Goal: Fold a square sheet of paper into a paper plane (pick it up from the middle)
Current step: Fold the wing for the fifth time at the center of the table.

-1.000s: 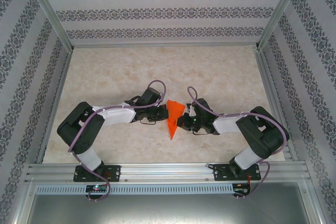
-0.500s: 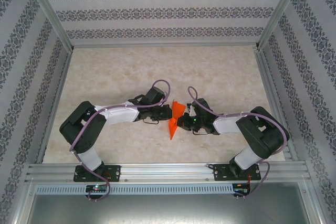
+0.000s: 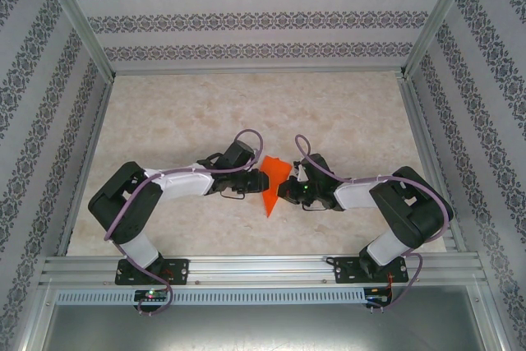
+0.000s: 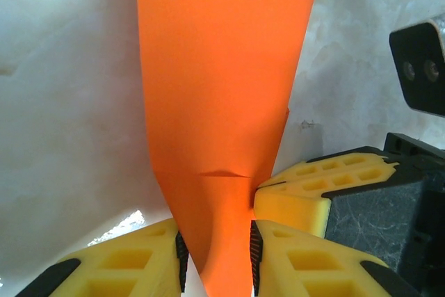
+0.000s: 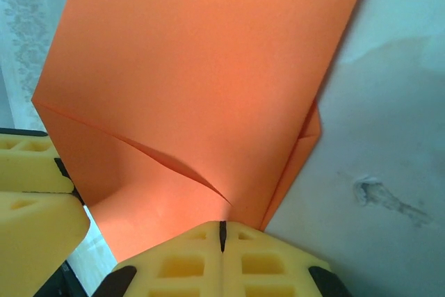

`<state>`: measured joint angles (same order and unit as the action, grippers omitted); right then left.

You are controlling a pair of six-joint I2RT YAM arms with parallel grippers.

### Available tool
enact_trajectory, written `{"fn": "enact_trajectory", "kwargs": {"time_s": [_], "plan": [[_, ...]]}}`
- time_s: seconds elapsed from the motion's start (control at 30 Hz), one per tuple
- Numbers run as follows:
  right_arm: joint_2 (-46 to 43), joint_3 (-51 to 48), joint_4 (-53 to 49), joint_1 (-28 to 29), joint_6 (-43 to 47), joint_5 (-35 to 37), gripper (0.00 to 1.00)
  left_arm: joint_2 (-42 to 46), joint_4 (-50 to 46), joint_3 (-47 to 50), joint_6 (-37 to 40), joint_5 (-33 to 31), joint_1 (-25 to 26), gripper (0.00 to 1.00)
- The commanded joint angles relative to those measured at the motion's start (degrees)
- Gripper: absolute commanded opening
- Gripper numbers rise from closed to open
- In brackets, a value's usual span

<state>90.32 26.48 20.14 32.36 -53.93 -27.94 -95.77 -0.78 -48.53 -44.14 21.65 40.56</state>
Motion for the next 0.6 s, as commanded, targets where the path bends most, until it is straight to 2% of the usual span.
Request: {"fn": "enact_trajectory", "kwargs": {"time_s": [0.0, 0.23, 0.37, 0.57], "plan": [[1.4, -2.0, -3.2, -0.5, -0.4, 2.6, 0.0, 0.8, 2.2, 0.9, -0.7, 1.9, 0.8, 0.32], [1.0, -2.0, -3.3, -0.8, -0.2, 2.4, 0.0, 0.4, -1.2, 0.0, 1.7, 1.6, 1.5, 0.23], [1.2, -2.0, -3.2, -0.8, -0.3, 2.3, 0.0, 0.1, -5.5, -1.4, 3.9, -0.7, 1.9, 0.15], [1.1, -2.0, -3.2, -0.8, -0.3, 2.1, 0.0, -1.6, -11.2, -4.3, 6.9, -4.9, 3.0, 0.08]]}}
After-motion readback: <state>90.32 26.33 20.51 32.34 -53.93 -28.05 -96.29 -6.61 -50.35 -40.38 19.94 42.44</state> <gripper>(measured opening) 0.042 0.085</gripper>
